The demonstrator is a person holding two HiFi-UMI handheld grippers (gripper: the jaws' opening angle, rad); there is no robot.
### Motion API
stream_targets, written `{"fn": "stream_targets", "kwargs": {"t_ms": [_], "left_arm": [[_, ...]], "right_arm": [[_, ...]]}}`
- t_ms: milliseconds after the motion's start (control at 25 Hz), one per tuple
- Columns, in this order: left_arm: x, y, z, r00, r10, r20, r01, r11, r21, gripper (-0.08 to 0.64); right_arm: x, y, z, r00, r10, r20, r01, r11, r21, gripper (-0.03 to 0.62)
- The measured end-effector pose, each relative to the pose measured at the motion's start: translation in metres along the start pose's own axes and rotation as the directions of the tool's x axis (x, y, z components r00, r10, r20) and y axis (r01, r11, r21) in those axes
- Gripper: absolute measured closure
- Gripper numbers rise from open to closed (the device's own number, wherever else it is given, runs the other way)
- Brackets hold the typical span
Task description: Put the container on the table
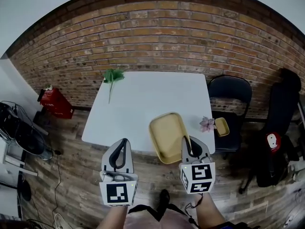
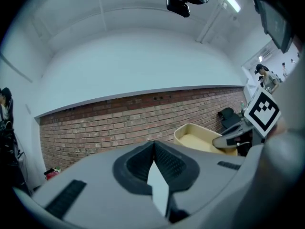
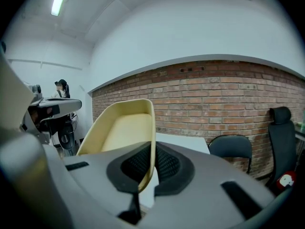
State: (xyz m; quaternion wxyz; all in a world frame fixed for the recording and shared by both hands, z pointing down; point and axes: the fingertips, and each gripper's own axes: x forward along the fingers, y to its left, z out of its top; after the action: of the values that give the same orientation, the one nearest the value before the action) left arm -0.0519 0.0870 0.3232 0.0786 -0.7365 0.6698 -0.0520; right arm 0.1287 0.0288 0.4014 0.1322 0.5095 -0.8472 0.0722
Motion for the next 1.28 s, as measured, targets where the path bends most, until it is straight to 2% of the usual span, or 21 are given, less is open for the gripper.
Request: {"fn": "stream_targets", "kwargs": {"t_ms": [200, 520, 920, 1280], "left_arm": [[0.015, 0.011, 0.004, 1.000, 0.031, 0.000, -0.031, 0.999, 0.014, 0.549], [0.050, 0.045, -0.004, 0.997, 0.072, 0.011, -0.072, 0.997, -0.009, 0.551], [0.140, 0.090, -0.030, 0.999, 0.029, 0.021, -0.029, 0.999, -0.014, 0.549], [0.221, 0.141, -0.025, 0.996, -0.027, 0.084, 0.027, 1.000, -0.002, 0.549]], "right_arm": [[0.022, -0.006, 0.014, 1.000, 0.017, 0.013, -0.017, 1.000, -0.008, 0.589], [0.066, -0.014, 0.034, 1.000, 0.011, 0.022, -0.010, 1.000, -0.024, 0.589], [0.152, -0.029, 0.053, 0.999, -0.051, -0.003, 0.051, 0.998, -0.037, 0.589], [0.215, -0.055, 0.110, 0.984, -0.173, 0.044, 0.175, 0.984, -0.035, 0.589]]}}
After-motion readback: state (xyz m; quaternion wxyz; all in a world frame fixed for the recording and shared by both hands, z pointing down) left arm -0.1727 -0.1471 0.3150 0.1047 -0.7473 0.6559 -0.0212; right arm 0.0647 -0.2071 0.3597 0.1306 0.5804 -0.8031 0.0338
